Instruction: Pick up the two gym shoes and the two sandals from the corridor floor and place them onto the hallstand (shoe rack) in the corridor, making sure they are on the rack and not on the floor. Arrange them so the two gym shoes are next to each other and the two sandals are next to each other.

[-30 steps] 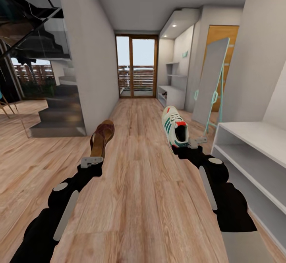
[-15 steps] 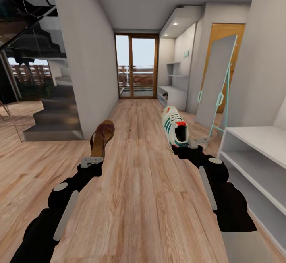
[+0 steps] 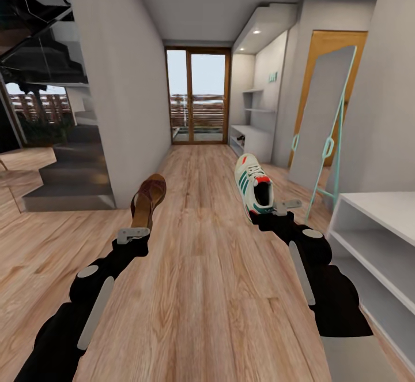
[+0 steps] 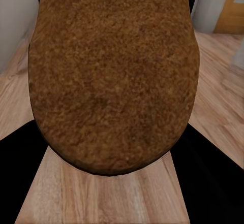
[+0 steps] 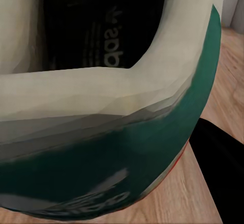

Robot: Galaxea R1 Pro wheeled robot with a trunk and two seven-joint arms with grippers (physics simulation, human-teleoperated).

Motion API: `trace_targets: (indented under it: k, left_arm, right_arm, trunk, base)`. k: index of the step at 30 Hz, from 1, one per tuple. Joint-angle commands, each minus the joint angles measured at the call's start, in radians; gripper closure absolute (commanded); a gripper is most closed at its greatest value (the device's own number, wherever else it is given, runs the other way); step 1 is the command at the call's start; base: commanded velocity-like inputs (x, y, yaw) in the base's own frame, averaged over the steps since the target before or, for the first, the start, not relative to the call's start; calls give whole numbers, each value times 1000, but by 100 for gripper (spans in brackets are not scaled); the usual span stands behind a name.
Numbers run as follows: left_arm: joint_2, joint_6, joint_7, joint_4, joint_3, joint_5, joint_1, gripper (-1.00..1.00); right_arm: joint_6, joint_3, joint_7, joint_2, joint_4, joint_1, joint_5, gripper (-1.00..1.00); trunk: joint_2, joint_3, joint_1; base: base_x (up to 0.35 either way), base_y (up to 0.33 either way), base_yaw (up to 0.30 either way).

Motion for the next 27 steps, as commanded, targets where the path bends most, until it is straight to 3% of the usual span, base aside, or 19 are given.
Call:
trace_targets:
  k: [1,27]
  left_arm:
    - [1,5,0,-1,0,5,-1,100]
    - [1,5,0,-1,0,5,-1,100]
  right_arm:
    - [5,-1,2,0,-1,-1,0,100]
    - [5,-1,2,0,-1,-1,0,100]
  trunk:
    - [0,-1,0]
    - [0,-1,0]
  base:
    - [344,0,0]
    - [344,0,21]
